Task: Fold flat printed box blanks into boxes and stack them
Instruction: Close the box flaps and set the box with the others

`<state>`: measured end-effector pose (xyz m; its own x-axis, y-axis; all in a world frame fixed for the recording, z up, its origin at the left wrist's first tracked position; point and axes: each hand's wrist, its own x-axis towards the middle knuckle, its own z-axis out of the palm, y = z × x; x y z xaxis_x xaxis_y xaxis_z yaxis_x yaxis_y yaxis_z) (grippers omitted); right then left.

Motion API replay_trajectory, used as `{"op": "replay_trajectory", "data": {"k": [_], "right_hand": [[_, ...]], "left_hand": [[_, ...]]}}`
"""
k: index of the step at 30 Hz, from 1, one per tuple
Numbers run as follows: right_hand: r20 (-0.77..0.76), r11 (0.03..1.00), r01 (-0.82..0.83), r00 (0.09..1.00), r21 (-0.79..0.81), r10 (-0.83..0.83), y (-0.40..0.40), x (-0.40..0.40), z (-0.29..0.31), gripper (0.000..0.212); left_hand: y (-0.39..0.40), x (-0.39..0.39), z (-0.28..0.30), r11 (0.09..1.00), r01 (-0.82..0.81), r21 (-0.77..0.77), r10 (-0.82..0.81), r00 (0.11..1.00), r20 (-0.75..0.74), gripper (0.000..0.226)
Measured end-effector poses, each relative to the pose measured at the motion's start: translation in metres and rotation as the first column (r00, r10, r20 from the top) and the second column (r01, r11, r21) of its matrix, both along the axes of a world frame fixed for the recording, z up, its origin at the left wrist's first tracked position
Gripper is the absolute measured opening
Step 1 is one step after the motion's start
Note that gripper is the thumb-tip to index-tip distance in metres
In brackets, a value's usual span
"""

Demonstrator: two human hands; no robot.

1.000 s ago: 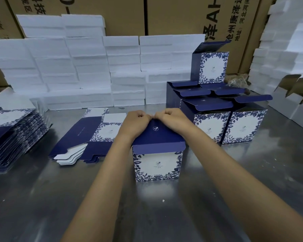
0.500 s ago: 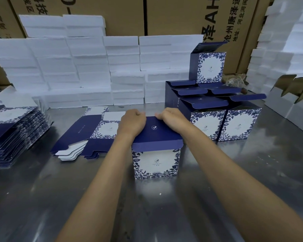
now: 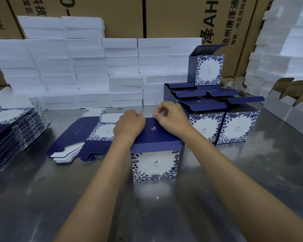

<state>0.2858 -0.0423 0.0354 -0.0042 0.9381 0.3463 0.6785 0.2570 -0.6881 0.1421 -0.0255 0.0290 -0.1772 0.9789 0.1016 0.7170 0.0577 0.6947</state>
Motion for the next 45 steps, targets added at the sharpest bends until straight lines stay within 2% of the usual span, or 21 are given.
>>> {"op": "replay_trajectory", "data": {"k": [2,6,9,11,13,15,18,20,22,28,30,33,38,43,45], "right_hand": [[0.016,0.994,-0.049,0.999,0.100,0.047,-0.010,0.004,0.002,0.012],[-0.037,0.981,-0.179,0.983,0.072,0.182,-0.043,0.016,-0.009,0.009],[-0.121,0.961,-0.274,0.953,0.040,0.277,-0.061,0.027,-0.020,0.019],[-0.216,0.947,-0.318,0.923,0.039,0.318,-0.066,0.031,-0.024,0.024],[-0.269,0.944,-0.329,0.908,0.019,0.322,-0.067,0.031,-0.025,0.025],[-0.335,0.937,-0.350,0.884,-0.008,0.327,-0.067,0.032,-0.028,0.026],[-0.404,0.916,-0.401,0.841,-0.023,0.359,-0.068,0.036,-0.030,0.024],[-0.410,0.907,-0.421,0.830,-0.018,0.377,-0.067,0.037,-0.032,0.024],[-0.431,0.913,-0.409,0.822,0.008,0.372,-0.066,0.036,-0.035,0.023],[-0.454,0.953,-0.279,0.838,0.119,0.302,-0.065,0.024,-0.046,0.019],[-0.442,0.951,-0.286,0.843,0.116,0.307,-0.065,0.025,-0.045,0.020],[-0.435,0.938,-0.338,0.836,0.072,0.335,-0.067,0.036,-0.042,0.022],[-0.489,0.955,-0.285,0.823,0.084,0.289,-0.071,0.039,-0.046,0.019],[-0.593,0.936,-0.348,0.744,0.049,0.307,-0.078,0.039,-0.047,0.022],[-0.594,0.934,-0.354,0.742,0.043,0.309,-0.080,0.040,-0.047,0.024]], "left_hand": [[0.004,0.004,0.000,1.000,-0.017,0.001,0.017,1.000,-0.018,0.033],[0.007,0.011,0.002,0.998,-0.054,0.015,0.054,0.998,-0.034,0.029],[-0.001,0.012,0.008,0.966,-0.080,0.247,0.092,0.995,-0.034,0.023],[-0.012,0.011,0.007,0.918,-0.007,0.396,-0.038,0.994,0.106,0.018],[-0.030,0.009,0.002,0.916,0.093,0.391,-0.227,0.923,0.311,0.015],[-0.051,0.003,-0.010,0.907,0.190,0.376,-0.355,0.824,0.440,0.015],[-0.070,-0.011,-0.031,0.855,0.321,0.408,-0.505,0.694,0.513,0.010],[-0.074,-0.018,-0.038,0.830,0.389,0.401,-0.556,0.642,0.528,0.018],[-0.075,-0.019,-0.042,0.819,0.404,0.407,-0.571,0.638,0.516,0.022],[-0.076,-0.012,-0.049,0.807,0.306,0.506,-0.559,0.672,0.486,0.010],[-0.077,-0.014,-0.049,0.810,0.313,0.496,-0.555,0.679,0.480,0.011],[-0.078,-0.023,-0.046,0.825,0.348,0.444,-0.556,0.640,0.531,0.020],[-0.082,-0.023,-0.047,0.828,0.335,0.450,-0.550,0.643,0.533,0.020],[-0.082,-0.027,-0.044,0.819,0.389,0.421,-0.569,0.645,0.510,0.022],[-0.082,-0.028,-0.046,0.836,0.352,0.420,-0.544,0.626,0.558,0.025]]}}
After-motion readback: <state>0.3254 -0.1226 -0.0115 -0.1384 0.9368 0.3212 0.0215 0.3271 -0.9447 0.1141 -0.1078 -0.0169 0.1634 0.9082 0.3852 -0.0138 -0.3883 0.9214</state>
